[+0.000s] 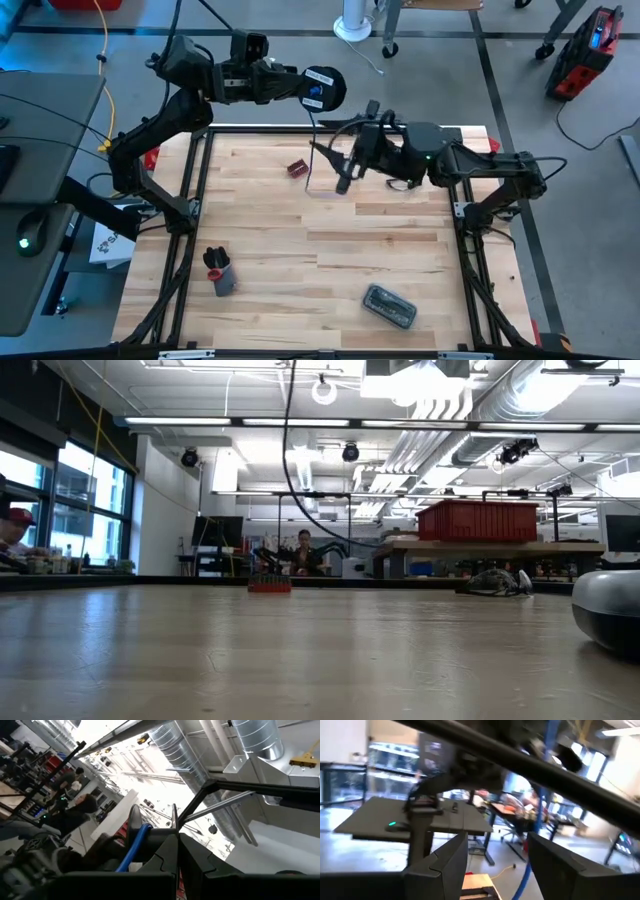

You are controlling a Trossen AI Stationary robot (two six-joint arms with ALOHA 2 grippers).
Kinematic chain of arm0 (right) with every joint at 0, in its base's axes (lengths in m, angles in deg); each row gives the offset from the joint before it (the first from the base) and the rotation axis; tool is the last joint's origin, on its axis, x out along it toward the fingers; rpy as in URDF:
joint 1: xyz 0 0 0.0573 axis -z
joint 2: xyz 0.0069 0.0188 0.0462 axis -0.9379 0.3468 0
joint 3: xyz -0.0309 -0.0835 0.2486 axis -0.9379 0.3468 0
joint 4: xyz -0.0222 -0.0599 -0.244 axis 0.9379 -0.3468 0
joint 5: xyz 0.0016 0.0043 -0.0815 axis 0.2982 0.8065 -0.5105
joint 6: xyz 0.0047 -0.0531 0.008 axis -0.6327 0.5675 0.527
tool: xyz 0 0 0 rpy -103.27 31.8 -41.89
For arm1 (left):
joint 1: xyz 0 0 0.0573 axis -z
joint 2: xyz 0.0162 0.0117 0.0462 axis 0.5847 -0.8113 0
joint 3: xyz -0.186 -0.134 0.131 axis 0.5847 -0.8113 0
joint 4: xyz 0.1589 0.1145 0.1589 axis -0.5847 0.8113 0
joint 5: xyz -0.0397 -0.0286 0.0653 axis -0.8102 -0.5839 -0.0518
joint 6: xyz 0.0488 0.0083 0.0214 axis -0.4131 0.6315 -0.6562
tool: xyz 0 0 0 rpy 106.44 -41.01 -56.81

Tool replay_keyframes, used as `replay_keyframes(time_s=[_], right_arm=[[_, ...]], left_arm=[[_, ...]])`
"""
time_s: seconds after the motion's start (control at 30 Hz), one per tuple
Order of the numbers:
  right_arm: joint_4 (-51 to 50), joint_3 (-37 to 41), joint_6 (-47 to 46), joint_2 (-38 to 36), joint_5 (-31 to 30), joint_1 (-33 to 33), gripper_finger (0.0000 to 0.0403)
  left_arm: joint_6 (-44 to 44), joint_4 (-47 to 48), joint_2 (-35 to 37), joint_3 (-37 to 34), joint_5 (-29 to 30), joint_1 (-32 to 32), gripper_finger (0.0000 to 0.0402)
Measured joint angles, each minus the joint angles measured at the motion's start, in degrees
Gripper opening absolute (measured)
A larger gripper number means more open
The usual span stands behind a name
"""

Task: Coil cords
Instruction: Coil the blue wire onto the spool

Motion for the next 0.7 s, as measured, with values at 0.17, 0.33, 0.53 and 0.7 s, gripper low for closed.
replay_keyframes(time_s=[0.17,0.33,0.53,0.7], right_arm=[[-0.17,0.00,-7.78,0.73,0.27,2.56,0.0197],[-1.59,0.00,-10.99,2.02,0.23,3.86,0.0197],[-2.92,0.09,-15.06,3.06,0.70,4.44,0.0197],[-2.74,0.09,-14.97,2.45,-2.40,3.54,0.0194]], left_arm=[[-0.53,-0.04,0.22,0.00,-0.10,0.25,0.0000],[-0.55,-0.15,0.22,0.00,-0.02,0.23,0.0000],[-0.55,-0.45,0.43,0.00,-0.13,0.23,0.0000],[-1.30,-0.55,0.88,0.00,-0.10,0.23,0.0000]])
